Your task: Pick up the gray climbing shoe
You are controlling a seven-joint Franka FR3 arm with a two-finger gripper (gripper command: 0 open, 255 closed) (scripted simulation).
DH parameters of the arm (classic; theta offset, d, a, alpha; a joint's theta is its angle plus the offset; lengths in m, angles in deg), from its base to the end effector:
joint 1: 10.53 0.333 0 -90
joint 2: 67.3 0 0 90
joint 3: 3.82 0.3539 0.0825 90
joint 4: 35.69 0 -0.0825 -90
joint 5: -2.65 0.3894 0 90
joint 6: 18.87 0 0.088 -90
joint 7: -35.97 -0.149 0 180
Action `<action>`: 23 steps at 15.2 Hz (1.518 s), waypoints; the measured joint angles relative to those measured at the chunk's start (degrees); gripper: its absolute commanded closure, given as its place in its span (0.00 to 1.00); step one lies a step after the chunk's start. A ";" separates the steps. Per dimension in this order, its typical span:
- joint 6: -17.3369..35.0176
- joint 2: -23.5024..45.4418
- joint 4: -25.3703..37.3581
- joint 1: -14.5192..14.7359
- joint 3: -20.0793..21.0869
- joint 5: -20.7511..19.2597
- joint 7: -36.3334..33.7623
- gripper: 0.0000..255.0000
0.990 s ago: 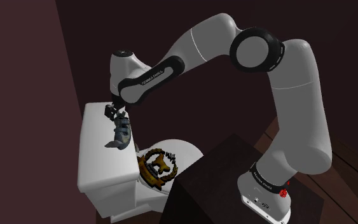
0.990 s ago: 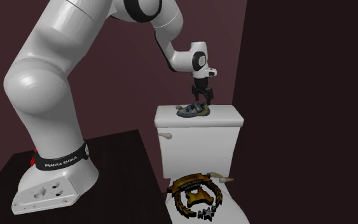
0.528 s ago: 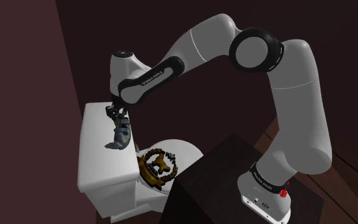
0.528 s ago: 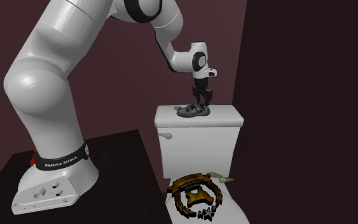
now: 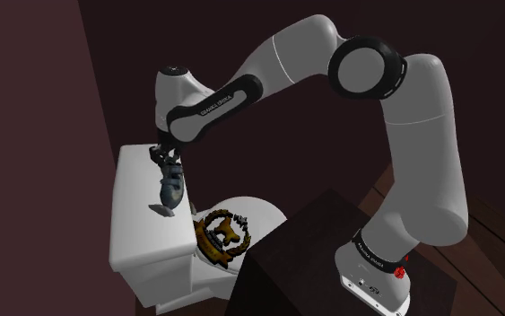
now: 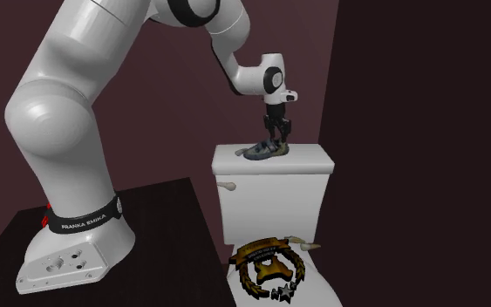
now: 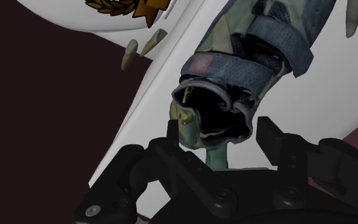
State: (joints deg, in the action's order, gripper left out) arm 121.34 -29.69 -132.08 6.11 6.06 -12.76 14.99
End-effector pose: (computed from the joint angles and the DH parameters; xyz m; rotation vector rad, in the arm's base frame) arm 0.6568 0.3043 0.2190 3.0838 0.3901 0.2268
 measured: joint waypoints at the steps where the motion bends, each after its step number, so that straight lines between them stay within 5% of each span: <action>1: -0.58 -0.39 0.20 -0.09 0.11 0.15 0.19 1.00; 10: -5.11 -4.79 0.45 -0.76 1.09 1.47 1.34 1.00; 11: -5.11 -4.81 0.46 -0.76 1.09 1.47 1.34 0.00; 14: -7.21 -2.93 2.40 -0.24 1.03 4.40 -3.58 0.00; 19: -12.20 3.37 7.99 0.88 1.53 17.08 -24.04 0.00; 23: -11.61 5.95 9.11 1.02 1.63 19.79 -28.28 0.00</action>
State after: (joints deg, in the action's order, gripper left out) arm 109.74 -23.73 -122.98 7.13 7.69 7.02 -13.29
